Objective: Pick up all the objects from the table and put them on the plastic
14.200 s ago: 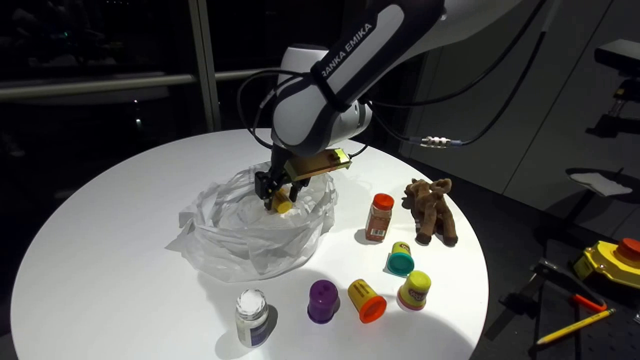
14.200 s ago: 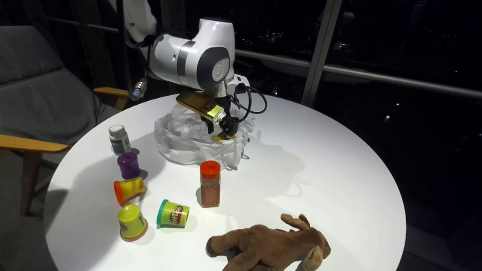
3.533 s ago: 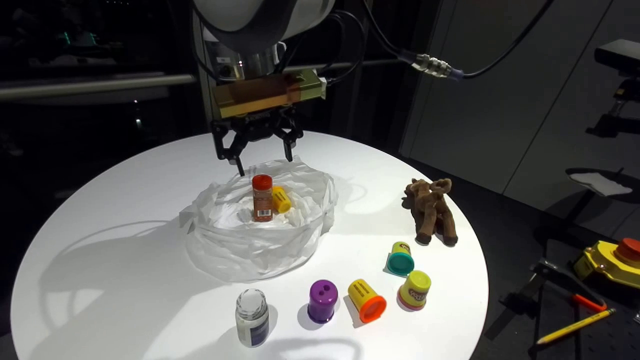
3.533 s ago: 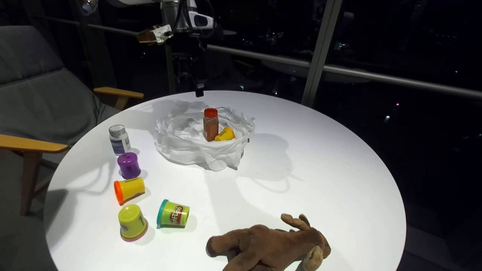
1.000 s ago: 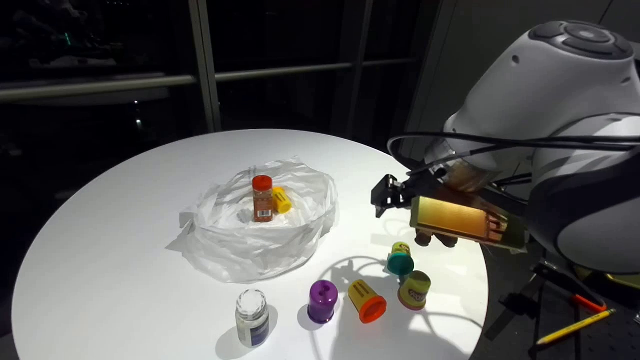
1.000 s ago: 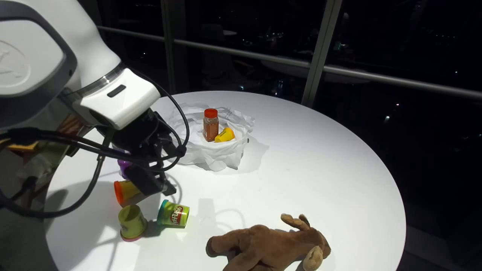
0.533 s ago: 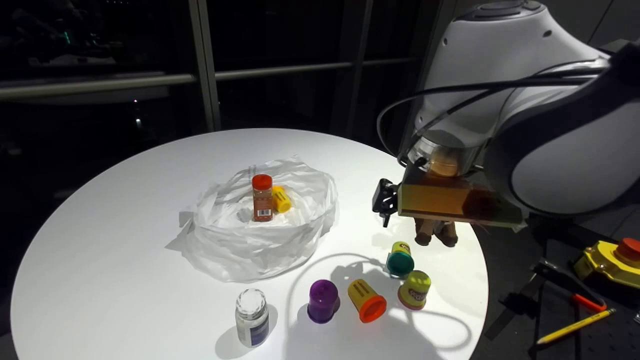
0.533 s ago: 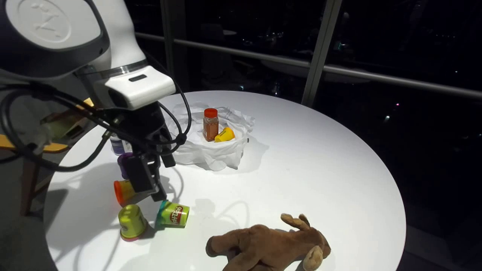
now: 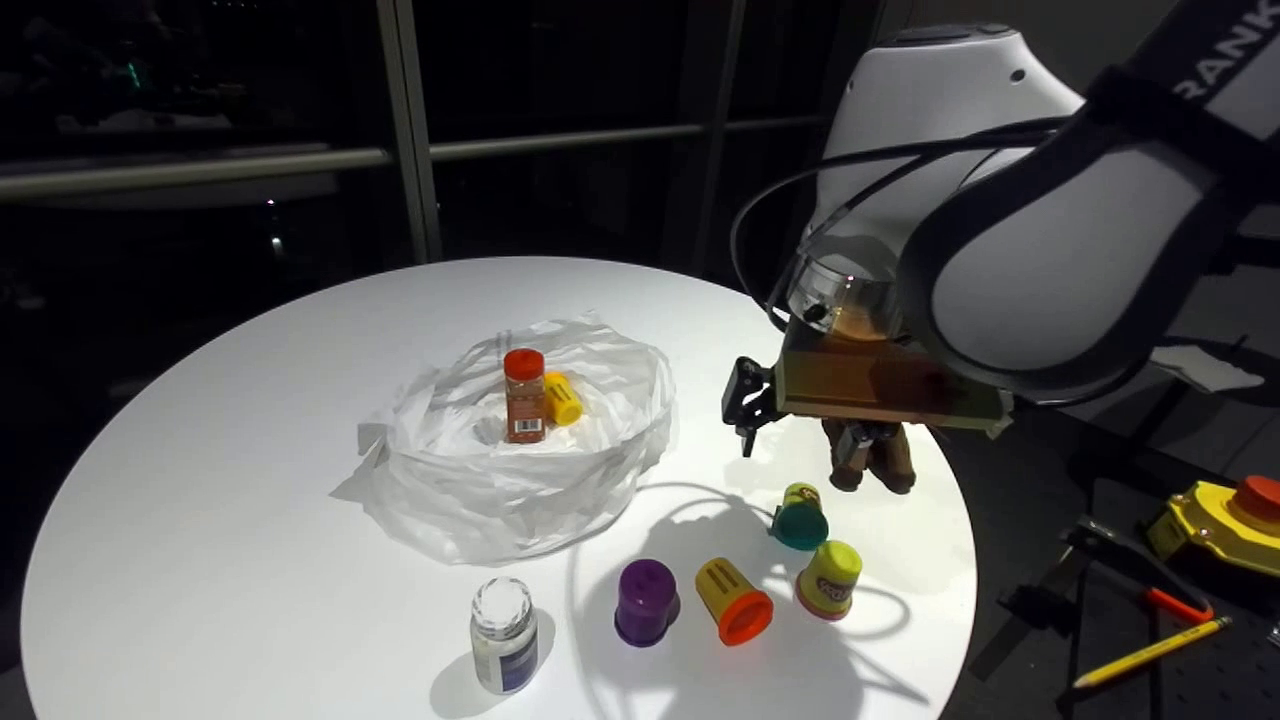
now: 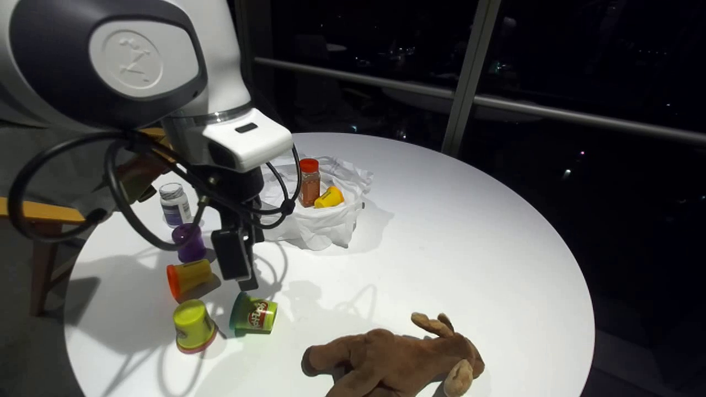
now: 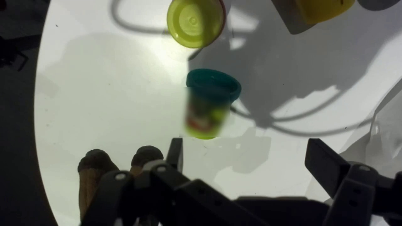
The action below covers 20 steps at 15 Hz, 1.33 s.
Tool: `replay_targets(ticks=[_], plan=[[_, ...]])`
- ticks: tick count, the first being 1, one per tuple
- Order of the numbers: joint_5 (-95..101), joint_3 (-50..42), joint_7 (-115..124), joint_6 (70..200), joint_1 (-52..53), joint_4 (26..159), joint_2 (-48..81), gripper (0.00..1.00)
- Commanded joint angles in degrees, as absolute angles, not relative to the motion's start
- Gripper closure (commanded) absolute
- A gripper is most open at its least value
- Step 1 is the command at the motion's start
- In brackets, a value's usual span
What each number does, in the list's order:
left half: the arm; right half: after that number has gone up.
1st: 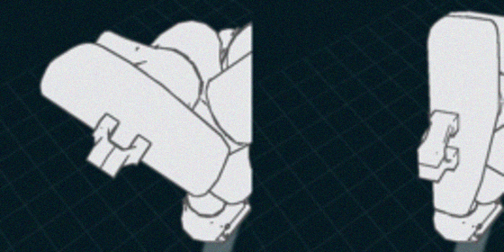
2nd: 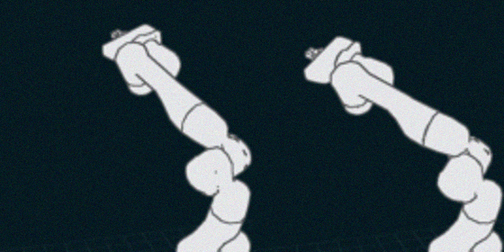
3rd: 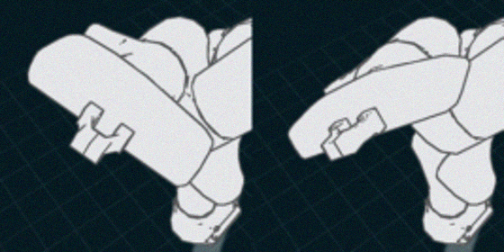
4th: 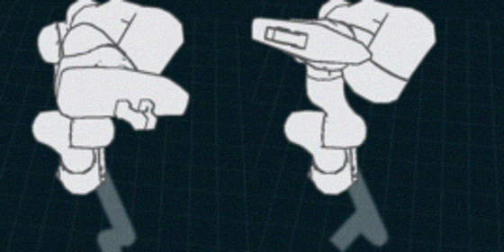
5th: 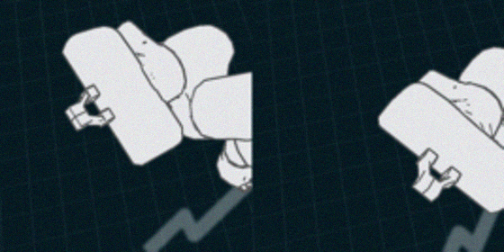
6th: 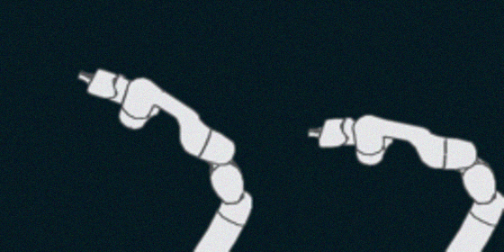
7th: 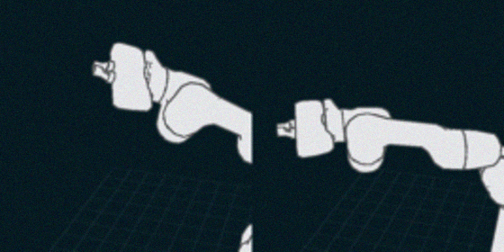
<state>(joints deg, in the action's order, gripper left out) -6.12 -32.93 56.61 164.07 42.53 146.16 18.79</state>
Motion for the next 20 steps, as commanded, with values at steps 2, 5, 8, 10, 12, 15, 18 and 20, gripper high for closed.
replay_targets(ticks=[2,5,8,10,12,15,18,20], plan=[[-9.19,-15.43,53.55,165.71,23.87,142.45,22.75,0.00],[-9.93,-8.88,53.21,165.20,16.52,140.13,26.48,0.00],[-9.91,-6.57,53.30,164.93,13.08,138.15,29.73,0.00],[-9.88,-5.99,53.37,165.11,11.92,137.21,31.20,0.00],[-9.76,-6.07,53.83,166.45,11.86,137.16,31.91,0.27],[-9.50,-6.94,54.84,169.24,13.43,138.27,31.41,0.51],[-9.07,-8.76,56.40,172.08,16.57,140.07,30.37,0.73],[-8.79,-10.93,57.96,173.35,19.76,141.10,29.49,0.82]])
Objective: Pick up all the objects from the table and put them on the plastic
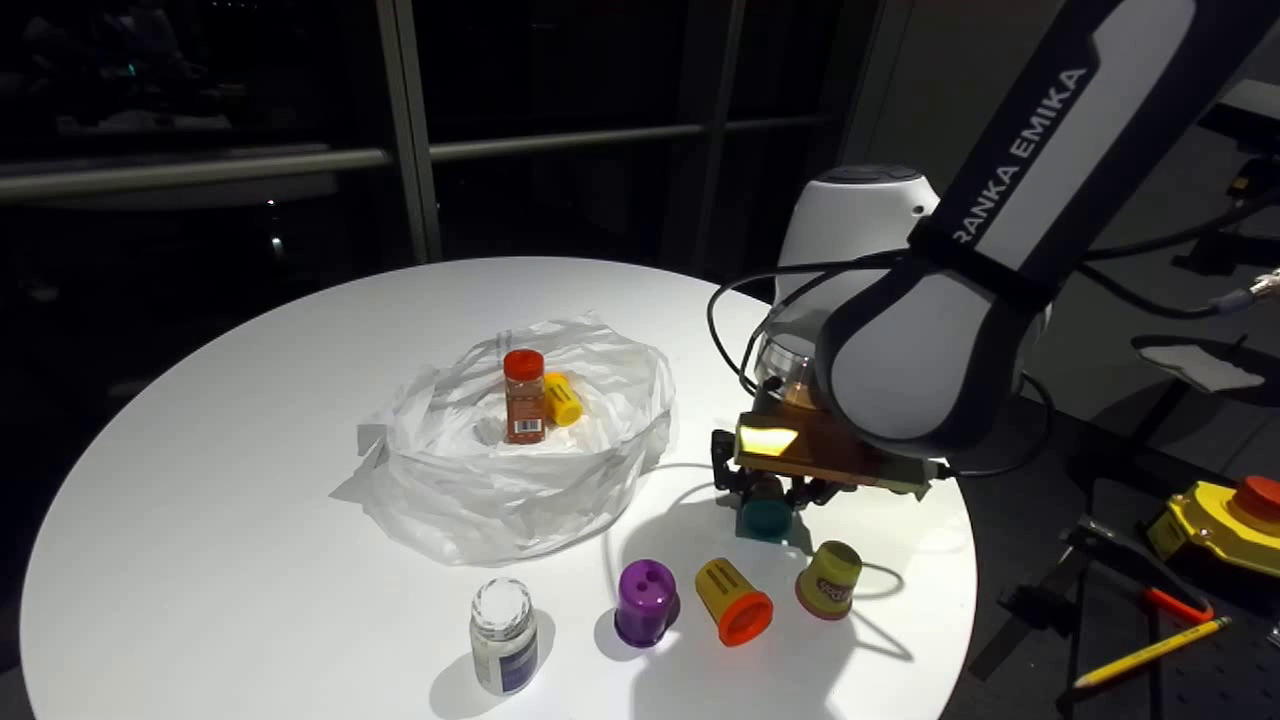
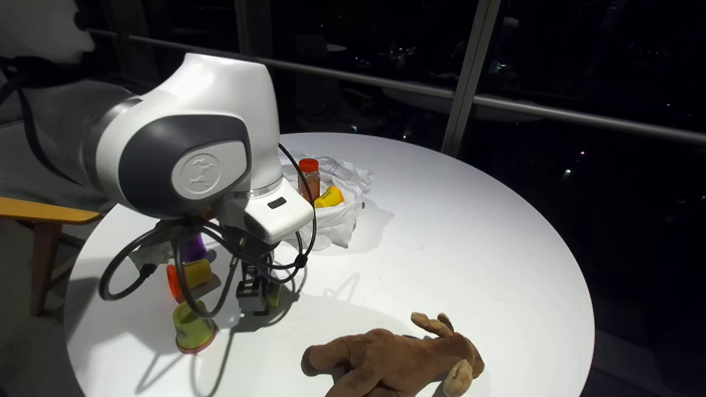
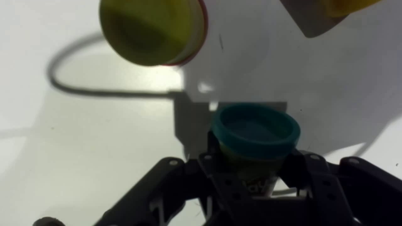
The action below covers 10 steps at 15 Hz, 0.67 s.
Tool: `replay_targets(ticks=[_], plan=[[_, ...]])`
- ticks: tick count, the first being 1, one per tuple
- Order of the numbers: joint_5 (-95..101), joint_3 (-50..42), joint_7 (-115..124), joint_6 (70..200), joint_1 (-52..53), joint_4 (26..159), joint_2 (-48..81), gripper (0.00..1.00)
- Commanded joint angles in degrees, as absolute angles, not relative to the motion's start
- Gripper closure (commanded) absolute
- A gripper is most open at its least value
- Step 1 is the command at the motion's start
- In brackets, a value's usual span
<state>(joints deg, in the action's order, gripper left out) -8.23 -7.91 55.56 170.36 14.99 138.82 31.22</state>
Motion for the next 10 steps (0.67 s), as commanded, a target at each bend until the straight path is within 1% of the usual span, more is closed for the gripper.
replay_targets(ticks=[1,4,7,10], plan=[[-8.46,-12.67,59.20,173.76,22.34,141.61,28.79,0.83],[-6.97,-19.71,64.16,172.66,32.61,142.38,26.07,0.83],[-2.33,-29.77,70.98,169.14,45.61,141.60,23.09,0.83],[6.41,-41.20,80.05,164.71,57.65,137.66,21.83,0.83]])
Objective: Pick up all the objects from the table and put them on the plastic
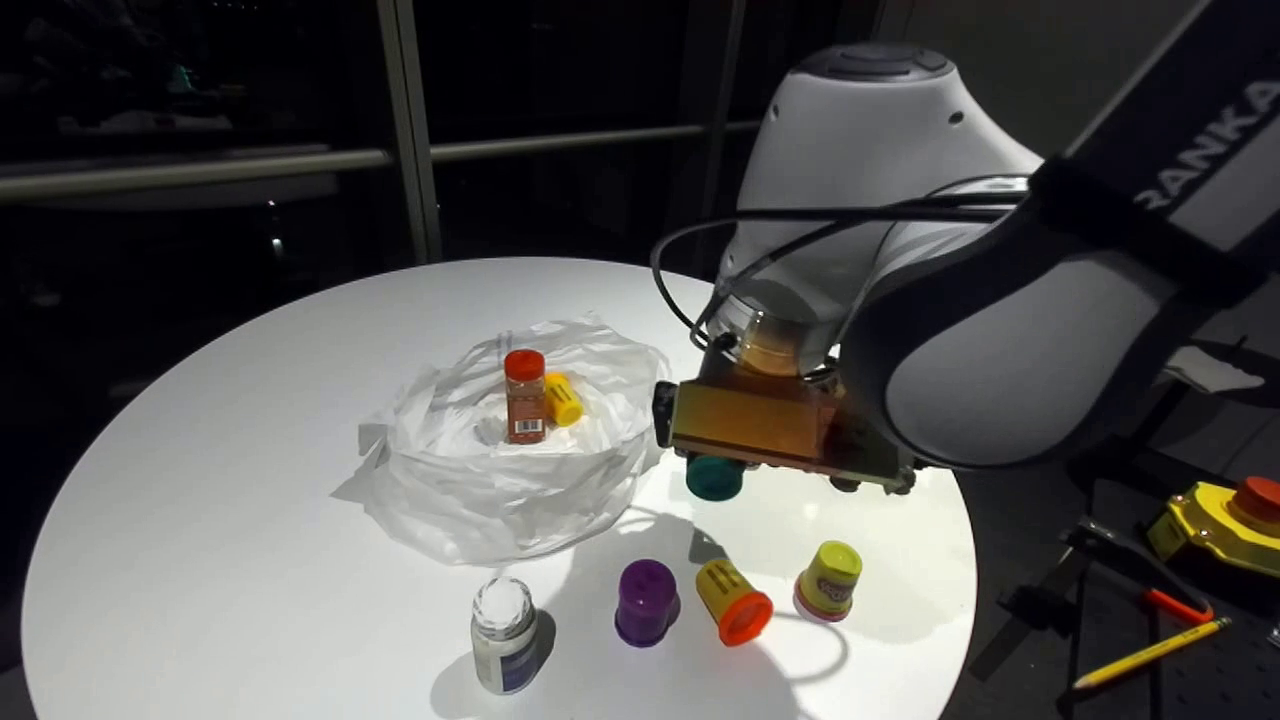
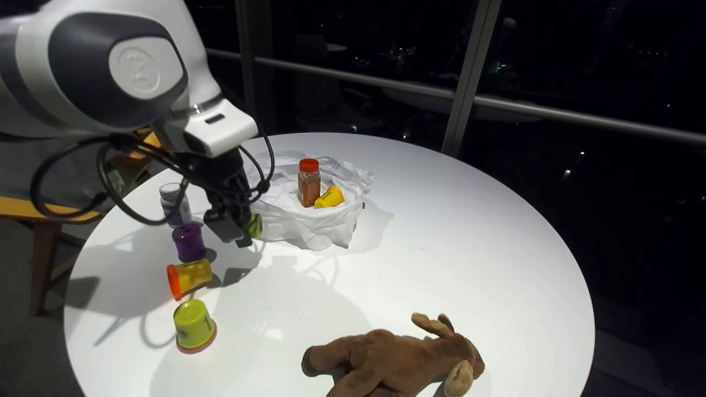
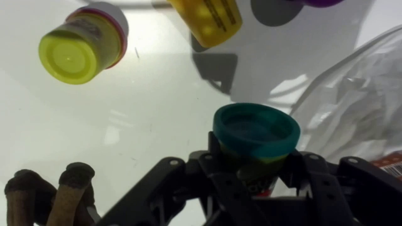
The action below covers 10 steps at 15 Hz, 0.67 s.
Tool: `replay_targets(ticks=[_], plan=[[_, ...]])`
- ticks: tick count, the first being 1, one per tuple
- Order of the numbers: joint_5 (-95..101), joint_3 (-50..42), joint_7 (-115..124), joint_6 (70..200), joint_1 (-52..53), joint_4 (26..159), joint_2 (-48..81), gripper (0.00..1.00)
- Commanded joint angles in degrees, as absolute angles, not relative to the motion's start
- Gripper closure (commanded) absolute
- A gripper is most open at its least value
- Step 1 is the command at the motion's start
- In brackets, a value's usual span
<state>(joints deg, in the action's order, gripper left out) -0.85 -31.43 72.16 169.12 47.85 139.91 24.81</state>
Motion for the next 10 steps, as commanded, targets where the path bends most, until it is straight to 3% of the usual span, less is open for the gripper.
replay_targets(ticks=[1,4,10], plan=[[7.73,-45.47,81.16,163.71,62.07,136.36,21.67,0.83],[12.68,-52.46,82.49,162.97,66.39,129.62,23.84,0.83],[9.89,-37.22,73.25,156.42,46.31,116.97,27.19,0.83]])
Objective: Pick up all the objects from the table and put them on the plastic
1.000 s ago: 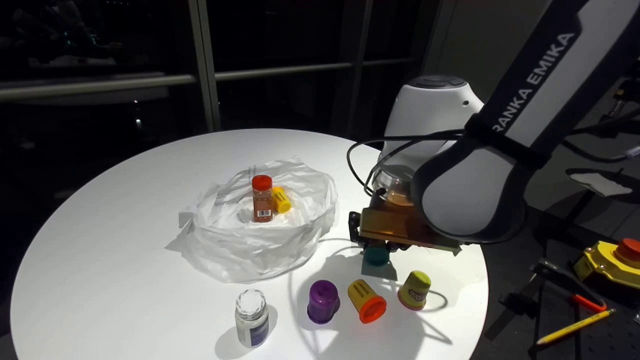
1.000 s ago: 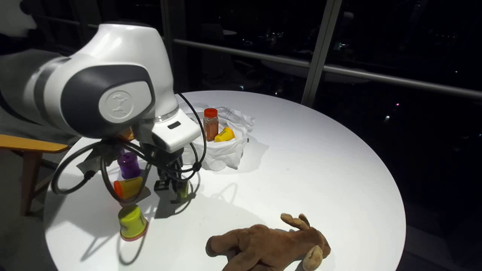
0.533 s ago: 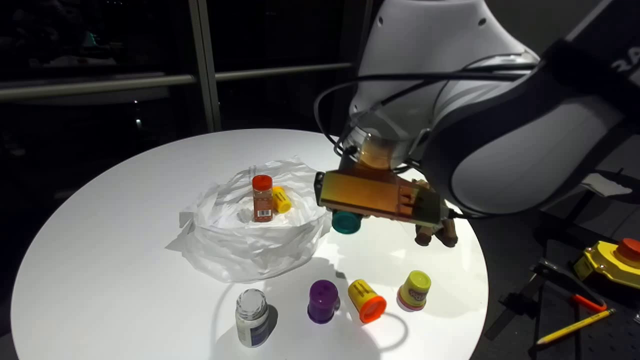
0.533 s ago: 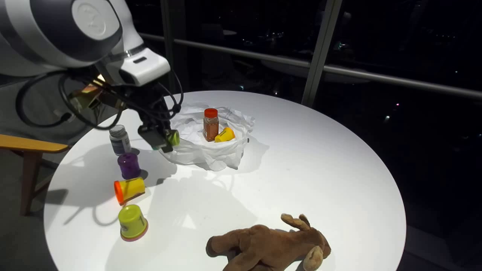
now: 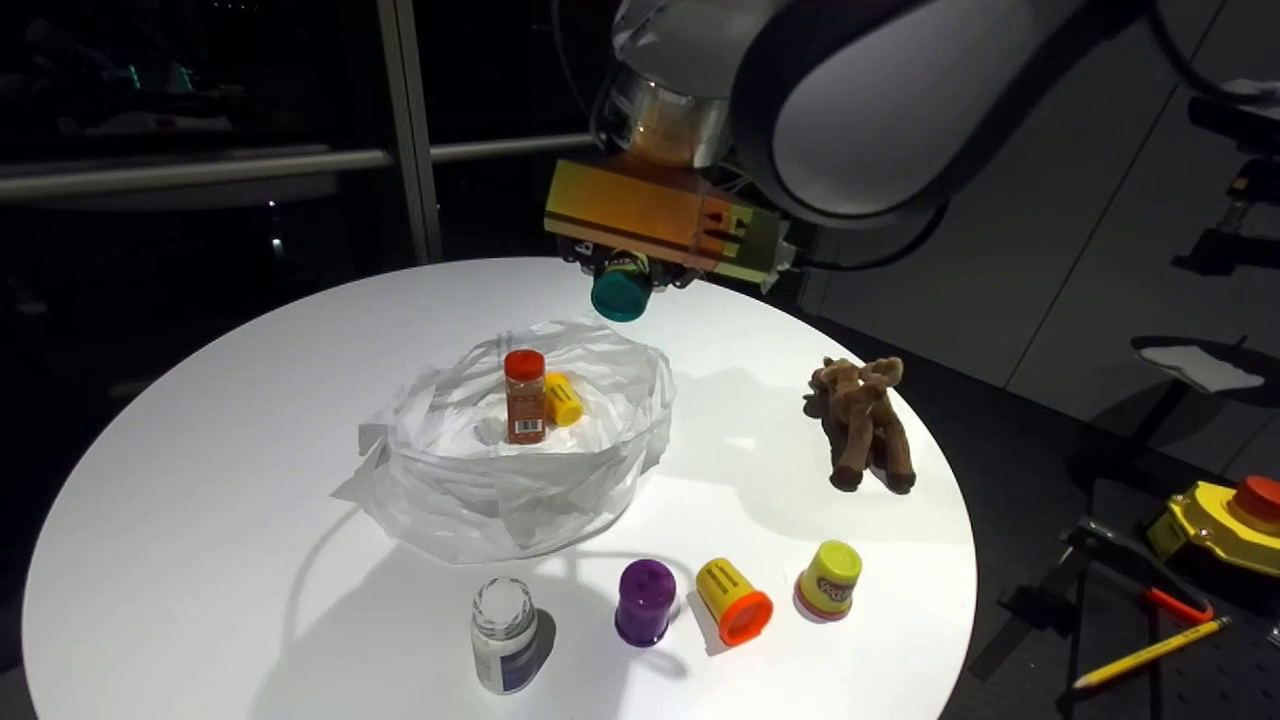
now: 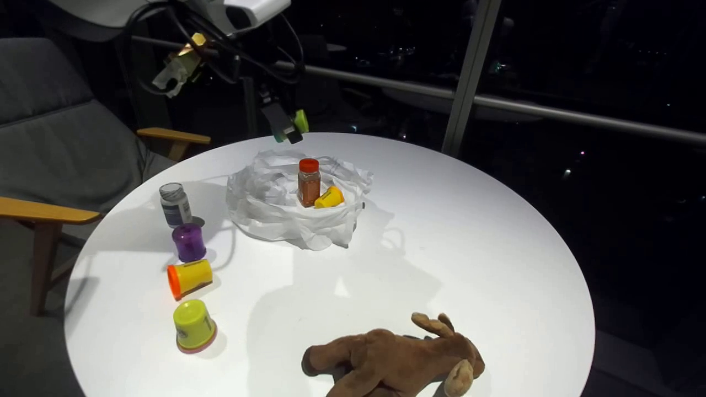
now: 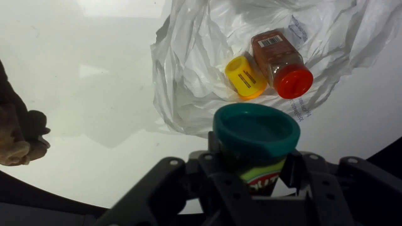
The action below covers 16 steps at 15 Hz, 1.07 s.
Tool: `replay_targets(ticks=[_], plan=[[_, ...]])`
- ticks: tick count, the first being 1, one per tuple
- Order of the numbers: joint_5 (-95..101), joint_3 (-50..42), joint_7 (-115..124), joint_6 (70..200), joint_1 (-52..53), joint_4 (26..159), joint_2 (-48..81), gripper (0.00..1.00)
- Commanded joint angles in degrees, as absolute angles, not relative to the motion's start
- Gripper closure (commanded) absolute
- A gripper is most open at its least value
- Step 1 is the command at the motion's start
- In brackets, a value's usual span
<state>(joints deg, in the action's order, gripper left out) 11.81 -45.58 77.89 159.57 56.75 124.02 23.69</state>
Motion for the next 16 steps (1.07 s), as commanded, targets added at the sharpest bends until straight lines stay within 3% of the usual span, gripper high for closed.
replay_targets(ticks=[1,5,9,10,11,16], plan=[[9.23,-33.23,71.20,155.69,41.77,115.22,28.12,0.83],[9.22,-19.62,65.03,153.03,26.03,106.66,34.36,0.83],[9.58,-12.63,59.65,150.20,18.70,100.56,39.73,0.83],[9.83,-12.10,58.73,149.10,18.04,99.48,40.82,0.33],[9.98,-11.60,57.93,148.25,17.68,99.04,41.32,0.33],[13.55,-13.44,60.11,149.84,21.69,103.94,39.19,0.00]])
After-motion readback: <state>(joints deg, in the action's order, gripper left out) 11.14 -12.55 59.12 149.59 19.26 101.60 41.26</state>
